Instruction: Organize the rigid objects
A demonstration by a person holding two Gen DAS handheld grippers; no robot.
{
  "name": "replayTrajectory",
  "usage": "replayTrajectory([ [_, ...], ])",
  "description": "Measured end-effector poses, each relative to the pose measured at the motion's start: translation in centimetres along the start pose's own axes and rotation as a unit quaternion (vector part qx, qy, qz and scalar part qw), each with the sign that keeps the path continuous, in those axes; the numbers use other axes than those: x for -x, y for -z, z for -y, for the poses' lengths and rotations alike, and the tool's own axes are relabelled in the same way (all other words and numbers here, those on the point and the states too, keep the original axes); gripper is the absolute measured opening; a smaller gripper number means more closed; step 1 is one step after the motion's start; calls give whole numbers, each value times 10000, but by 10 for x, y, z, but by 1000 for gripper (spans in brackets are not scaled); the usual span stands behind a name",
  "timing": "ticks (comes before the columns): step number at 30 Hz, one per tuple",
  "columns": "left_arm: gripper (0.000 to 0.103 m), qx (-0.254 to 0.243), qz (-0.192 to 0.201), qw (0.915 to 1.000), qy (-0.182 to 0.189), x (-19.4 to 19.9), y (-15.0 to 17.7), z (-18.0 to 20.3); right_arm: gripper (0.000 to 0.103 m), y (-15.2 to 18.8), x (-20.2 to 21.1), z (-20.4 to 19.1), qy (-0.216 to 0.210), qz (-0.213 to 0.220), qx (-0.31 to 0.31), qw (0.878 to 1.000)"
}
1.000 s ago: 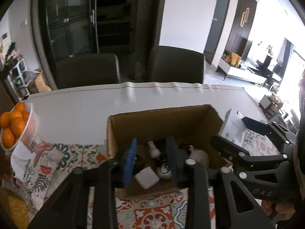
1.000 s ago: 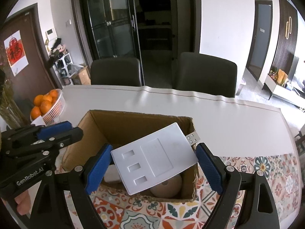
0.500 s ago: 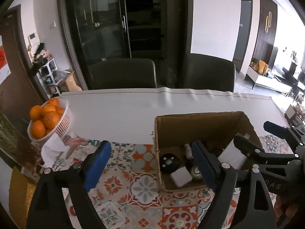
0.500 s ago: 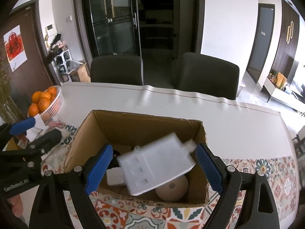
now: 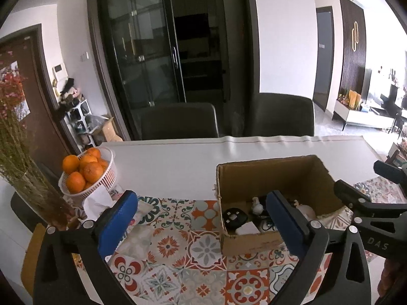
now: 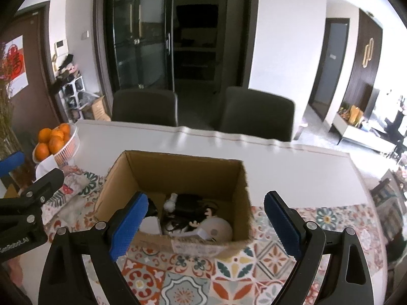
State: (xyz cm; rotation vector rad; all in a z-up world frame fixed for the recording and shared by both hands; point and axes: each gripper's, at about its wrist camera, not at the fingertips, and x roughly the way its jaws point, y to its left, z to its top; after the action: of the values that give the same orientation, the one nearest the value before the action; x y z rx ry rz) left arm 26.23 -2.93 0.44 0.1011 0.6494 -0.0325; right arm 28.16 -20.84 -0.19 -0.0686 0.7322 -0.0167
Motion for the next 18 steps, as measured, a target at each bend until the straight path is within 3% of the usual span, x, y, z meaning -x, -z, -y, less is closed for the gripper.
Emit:
replayTrajectory([
  [18,103,117,493,9982,316,84,21,7,101,32,114,13,457,774,-327,9954],
])
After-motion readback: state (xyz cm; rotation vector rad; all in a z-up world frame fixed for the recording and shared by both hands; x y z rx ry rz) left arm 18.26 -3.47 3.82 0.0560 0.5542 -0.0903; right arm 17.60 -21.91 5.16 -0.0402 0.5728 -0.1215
